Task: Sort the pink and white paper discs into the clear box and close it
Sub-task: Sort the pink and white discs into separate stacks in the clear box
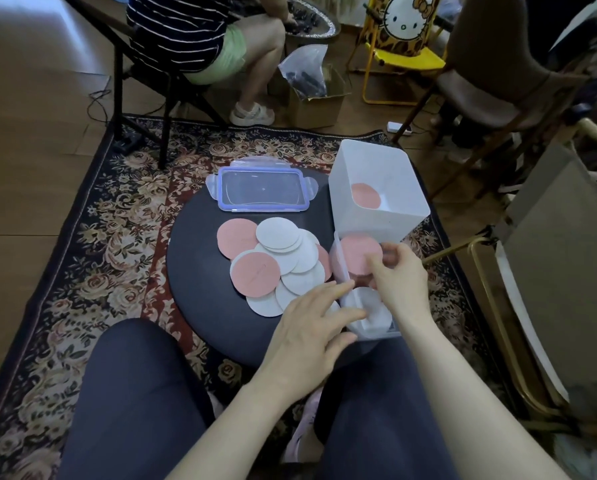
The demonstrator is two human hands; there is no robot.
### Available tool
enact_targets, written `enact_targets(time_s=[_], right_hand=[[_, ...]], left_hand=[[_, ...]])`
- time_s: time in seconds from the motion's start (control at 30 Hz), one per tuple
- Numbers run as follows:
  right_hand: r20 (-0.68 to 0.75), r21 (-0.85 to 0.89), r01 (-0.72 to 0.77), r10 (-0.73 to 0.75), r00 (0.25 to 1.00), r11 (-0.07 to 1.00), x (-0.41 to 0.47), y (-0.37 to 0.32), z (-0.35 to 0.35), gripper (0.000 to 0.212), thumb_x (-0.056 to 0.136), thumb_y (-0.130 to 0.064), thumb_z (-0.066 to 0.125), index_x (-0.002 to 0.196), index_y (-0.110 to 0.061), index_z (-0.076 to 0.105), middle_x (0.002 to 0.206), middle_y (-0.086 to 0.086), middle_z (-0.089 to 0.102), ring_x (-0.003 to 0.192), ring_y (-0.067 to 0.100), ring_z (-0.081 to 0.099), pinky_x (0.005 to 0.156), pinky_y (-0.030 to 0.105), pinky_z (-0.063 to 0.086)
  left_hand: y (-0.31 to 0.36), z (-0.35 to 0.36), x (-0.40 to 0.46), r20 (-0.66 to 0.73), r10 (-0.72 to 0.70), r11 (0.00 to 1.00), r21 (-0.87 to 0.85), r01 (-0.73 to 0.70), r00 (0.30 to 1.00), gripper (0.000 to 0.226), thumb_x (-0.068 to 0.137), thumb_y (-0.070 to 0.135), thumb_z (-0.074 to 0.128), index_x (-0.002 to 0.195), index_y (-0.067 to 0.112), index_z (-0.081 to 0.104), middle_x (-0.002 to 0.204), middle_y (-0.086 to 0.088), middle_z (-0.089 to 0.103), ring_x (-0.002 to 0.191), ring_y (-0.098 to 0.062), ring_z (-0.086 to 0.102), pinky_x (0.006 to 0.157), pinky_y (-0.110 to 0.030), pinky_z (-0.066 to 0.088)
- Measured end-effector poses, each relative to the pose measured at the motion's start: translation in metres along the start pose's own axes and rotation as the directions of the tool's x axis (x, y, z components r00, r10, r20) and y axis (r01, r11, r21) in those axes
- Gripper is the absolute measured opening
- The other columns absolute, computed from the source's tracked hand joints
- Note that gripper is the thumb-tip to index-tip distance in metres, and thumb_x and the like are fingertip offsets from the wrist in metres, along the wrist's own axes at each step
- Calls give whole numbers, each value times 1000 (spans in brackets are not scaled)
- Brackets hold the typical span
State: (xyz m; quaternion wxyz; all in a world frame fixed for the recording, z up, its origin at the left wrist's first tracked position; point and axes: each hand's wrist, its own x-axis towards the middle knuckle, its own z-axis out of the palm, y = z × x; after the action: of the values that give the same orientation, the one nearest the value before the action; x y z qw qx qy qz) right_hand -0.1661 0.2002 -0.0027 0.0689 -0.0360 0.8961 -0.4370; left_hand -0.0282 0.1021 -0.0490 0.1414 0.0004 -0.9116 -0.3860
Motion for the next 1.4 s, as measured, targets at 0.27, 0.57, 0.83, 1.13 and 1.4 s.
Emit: enact_targets(time_s=[0.27, 0.57, 0.83, 1.13, 1.4], right_hand=[[176, 4, -89, 87, 981, 996, -16, 9, -13, 47, 91, -17, 54, 136, -20, 43, 112, -1, 64, 65, 19, 60, 56, 30, 52], [235, -72, 30, -13, 972, 997, -15, 14, -16, 38, 91, -18, 53, 128, -26, 54, 111, -11, 64, 72, 15, 59, 71, 37, 53], [190, -138, 85, -58, 980, 987, -21, 8, -17, 33, 89, -23, 58, 121, -29, 56, 111, -13, 62, 92, 21, 65, 87, 40, 51], [94, -78, 343, -336, 937, 936, -63, 9, -18, 23, 91, -19, 55, 110, -28, 64, 102, -19, 62, 97, 9, 56, 81, 26, 46], [154, 6, 608, -602, 784, 794, -113, 10, 16, 24, 89, -15, 50, 105, -20, 68, 108, -13, 59, 102, 8, 57, 78, 16, 45]], left_hand=[[0, -3, 2, -4, -1, 1000, -20, 1, 1000, 33, 90, 30, 50, 120, 31, 64, 147, 11, 44, 134, -11, 39, 107, -17, 20], [-1, -8, 3, 28, 25, 1000, 6, -25, 999, 33, 91, 29, 49, 120, 32, 64, 146, 12, 44, 133, -9, 39, 107, -14, 19], [2, -9, 3, 12, 37, 999, 25, -37, 999, 34, 90, 27, 50, 121, 31, 64, 146, 9, 45, 128, -10, 43, 103, -18, 24], [-11, -13, -12, -163, -35, 996, 74, 47, 986, 42, 89, 22, 51, 131, 27, 57, 137, 3, 54, 125, -16, 50, 103, -28, 35], [-47, -43, -25, -483, -342, 891, 105, 441, 806, 44, 87, 31, 53, 127, 15, 58, 129, -1, 58, 127, -22, 47, 101, -36, 34]])
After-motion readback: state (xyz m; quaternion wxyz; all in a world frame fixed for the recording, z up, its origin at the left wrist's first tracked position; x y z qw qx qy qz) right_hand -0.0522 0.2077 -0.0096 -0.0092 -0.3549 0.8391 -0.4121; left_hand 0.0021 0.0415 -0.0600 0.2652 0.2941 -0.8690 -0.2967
